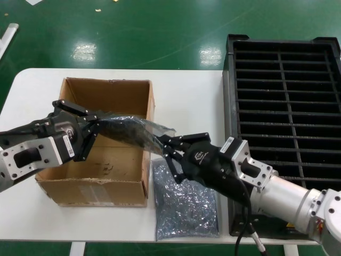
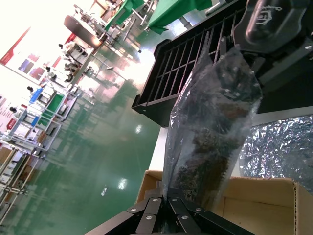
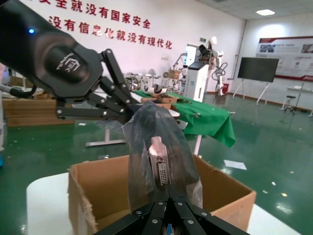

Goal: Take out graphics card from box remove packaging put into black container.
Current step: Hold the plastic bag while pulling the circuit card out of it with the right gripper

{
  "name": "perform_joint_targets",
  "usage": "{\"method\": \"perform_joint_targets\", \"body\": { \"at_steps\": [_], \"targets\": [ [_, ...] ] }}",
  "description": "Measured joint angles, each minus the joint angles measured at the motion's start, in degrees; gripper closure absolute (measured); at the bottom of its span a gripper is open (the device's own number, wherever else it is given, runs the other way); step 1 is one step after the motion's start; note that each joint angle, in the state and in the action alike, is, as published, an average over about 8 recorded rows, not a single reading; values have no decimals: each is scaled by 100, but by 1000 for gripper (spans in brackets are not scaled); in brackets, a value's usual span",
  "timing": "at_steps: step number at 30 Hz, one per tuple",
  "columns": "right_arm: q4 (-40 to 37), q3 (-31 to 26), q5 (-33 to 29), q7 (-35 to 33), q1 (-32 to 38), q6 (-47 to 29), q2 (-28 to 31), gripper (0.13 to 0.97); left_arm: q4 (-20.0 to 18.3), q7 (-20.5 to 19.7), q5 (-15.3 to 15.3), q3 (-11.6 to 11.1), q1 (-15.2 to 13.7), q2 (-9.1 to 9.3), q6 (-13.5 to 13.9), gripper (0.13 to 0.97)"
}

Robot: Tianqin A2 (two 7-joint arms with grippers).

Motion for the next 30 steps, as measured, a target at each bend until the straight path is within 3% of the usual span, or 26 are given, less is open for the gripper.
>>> {"method": "perform_joint_targets", "body": {
  "at_steps": [13,22,30],
  "targets": [
    [6,-74,-146,185,-12,46,-21,961,0,0,0,0,0,0,0,959],
    [-72,-87,-132,157,-1,-6,-68,911,0,0,0,0,0,0,0,959],
    [-364,-105,-79,82,130,-27,-293,796,0,0,0,0,0,0,0,959]
  ]
}}
